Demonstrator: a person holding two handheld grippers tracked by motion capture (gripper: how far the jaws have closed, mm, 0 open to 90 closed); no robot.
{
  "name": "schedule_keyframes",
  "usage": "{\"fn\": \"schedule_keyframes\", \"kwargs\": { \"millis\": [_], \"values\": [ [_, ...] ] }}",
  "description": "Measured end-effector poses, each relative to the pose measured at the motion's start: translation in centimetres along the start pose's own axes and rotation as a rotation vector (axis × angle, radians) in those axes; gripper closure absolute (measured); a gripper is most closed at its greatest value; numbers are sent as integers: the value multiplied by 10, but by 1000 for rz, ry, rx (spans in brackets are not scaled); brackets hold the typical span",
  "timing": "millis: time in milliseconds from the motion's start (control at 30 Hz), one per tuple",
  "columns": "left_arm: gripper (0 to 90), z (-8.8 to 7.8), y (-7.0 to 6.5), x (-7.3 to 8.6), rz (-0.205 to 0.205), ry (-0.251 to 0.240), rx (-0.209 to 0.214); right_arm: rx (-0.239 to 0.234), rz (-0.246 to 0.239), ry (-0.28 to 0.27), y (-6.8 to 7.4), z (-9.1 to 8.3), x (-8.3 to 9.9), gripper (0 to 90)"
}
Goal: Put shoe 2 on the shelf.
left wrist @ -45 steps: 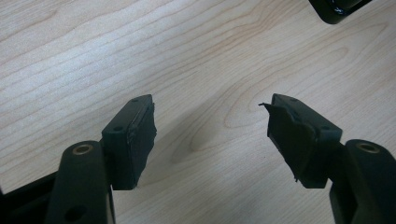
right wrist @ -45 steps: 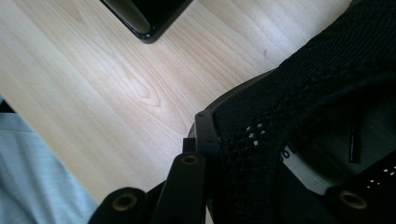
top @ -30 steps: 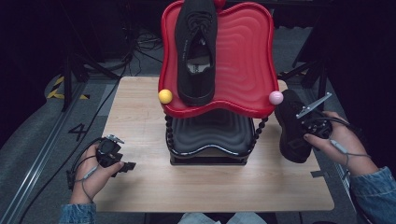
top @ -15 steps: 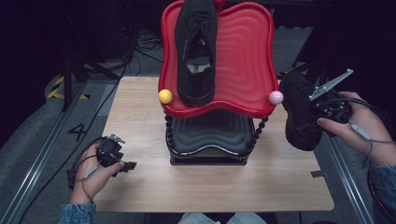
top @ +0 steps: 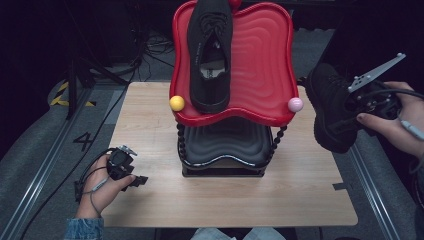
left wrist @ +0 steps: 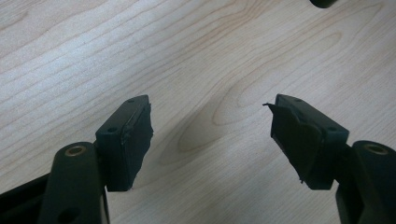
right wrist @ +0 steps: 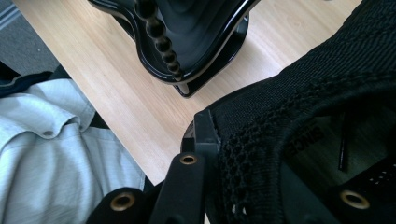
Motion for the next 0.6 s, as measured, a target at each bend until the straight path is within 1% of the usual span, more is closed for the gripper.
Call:
{"fn": "schedule_keyframes", "kwargs": {
  "millis": [133, 233, 267, 467, 600],
  "values": [
    [300, 1, 0, -1, 9, 2, 2, 23, -6, 3, 1, -13, -4, 875],
    [299, 2, -2, -1, 12, 2, 3, 38, -12, -9, 3, -25, -9, 874],
    [299, 2, -2, -1, 10, 2, 4, 38, -12, -9, 3, -25, -9, 874],
    [298, 3, -2, -1, 18, 8, 6, 29, -22, -37, 6, -38, -15, 871],
    [297, 4, -2, -1, 17, 6, 6, 35, -27, -38, 9, -44, -20, 870]
  ]
}}
Point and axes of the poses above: each handheld gripper's, and its own axes: z roughly forward along the jaws, x roughly out of its underside, y roughly to its left, the point moved 5 cm from there along z, roughly forward along the jaws, and after that the axes turned 7 degrees about -y, right-handed, at the moved point
